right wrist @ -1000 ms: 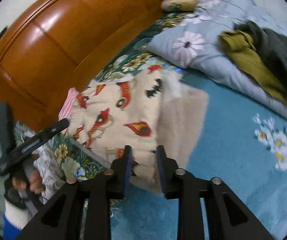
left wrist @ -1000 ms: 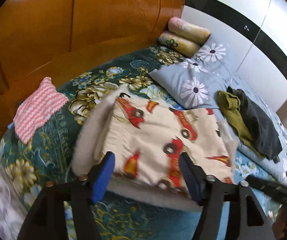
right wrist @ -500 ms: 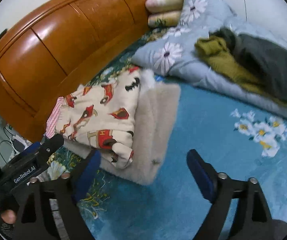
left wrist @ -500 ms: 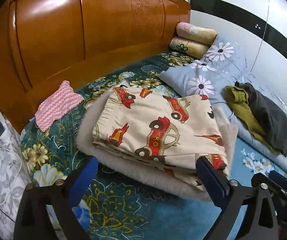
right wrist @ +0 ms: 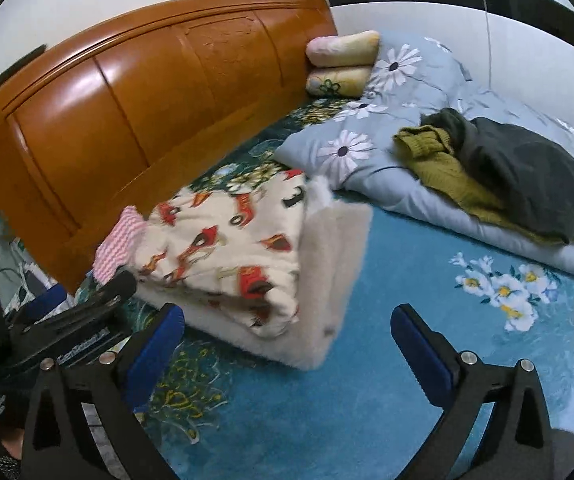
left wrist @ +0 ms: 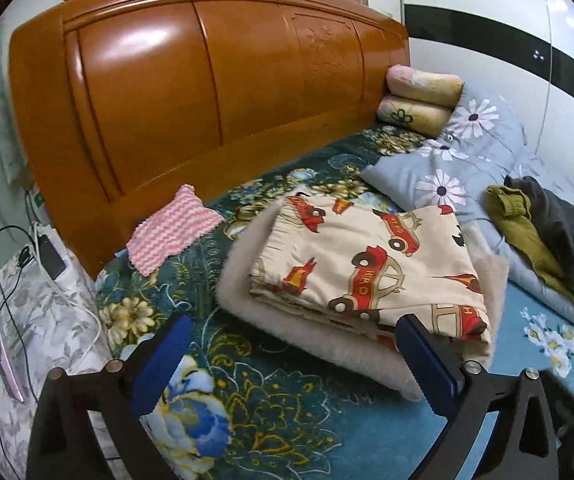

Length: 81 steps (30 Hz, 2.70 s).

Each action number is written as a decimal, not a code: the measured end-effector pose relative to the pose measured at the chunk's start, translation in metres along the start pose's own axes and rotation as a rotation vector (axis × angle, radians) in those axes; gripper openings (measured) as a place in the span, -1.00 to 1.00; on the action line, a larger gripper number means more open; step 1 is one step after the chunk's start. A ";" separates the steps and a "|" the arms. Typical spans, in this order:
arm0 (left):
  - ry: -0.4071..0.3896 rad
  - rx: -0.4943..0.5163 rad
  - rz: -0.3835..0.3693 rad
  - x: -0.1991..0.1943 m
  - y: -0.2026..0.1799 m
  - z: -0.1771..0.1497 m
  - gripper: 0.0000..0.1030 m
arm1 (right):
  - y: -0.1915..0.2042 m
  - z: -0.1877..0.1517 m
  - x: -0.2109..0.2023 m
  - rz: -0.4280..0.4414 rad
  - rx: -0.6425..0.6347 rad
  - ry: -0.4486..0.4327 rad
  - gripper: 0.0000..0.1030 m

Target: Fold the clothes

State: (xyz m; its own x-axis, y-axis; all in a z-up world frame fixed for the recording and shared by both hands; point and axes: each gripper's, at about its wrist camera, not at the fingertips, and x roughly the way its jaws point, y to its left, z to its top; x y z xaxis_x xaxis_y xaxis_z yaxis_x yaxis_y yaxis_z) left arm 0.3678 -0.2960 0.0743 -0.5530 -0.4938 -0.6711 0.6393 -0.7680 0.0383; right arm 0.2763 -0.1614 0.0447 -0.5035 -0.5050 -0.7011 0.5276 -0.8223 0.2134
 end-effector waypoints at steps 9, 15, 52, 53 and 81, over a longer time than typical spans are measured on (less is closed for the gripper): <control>0.000 0.012 -0.031 0.004 0.009 -0.011 1.00 | 0.018 -0.011 0.005 -0.057 -0.053 0.019 1.00; 0.013 0.020 -0.068 0.013 0.009 -0.016 1.00 | 0.021 -0.015 0.014 -0.088 -0.063 0.053 1.00; 0.165 0.039 -0.096 0.070 0.000 -0.038 1.00 | 0.008 -0.012 0.065 -0.180 -0.067 0.159 1.00; 0.167 0.039 -0.096 0.070 0.000 -0.038 1.00 | 0.007 -0.012 0.065 -0.177 -0.064 0.158 1.00; 0.206 0.065 -0.079 0.076 -0.007 -0.040 1.00 | 0.007 -0.013 0.074 -0.153 -0.060 0.175 1.00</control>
State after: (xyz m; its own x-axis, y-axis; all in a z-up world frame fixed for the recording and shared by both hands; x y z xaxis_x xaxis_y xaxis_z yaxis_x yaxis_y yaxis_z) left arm 0.3424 -0.3121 -0.0068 -0.4750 -0.3420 -0.8108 0.5587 -0.8290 0.0223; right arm 0.2519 -0.2016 -0.0148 -0.4567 -0.3185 -0.8307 0.4966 -0.8660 0.0590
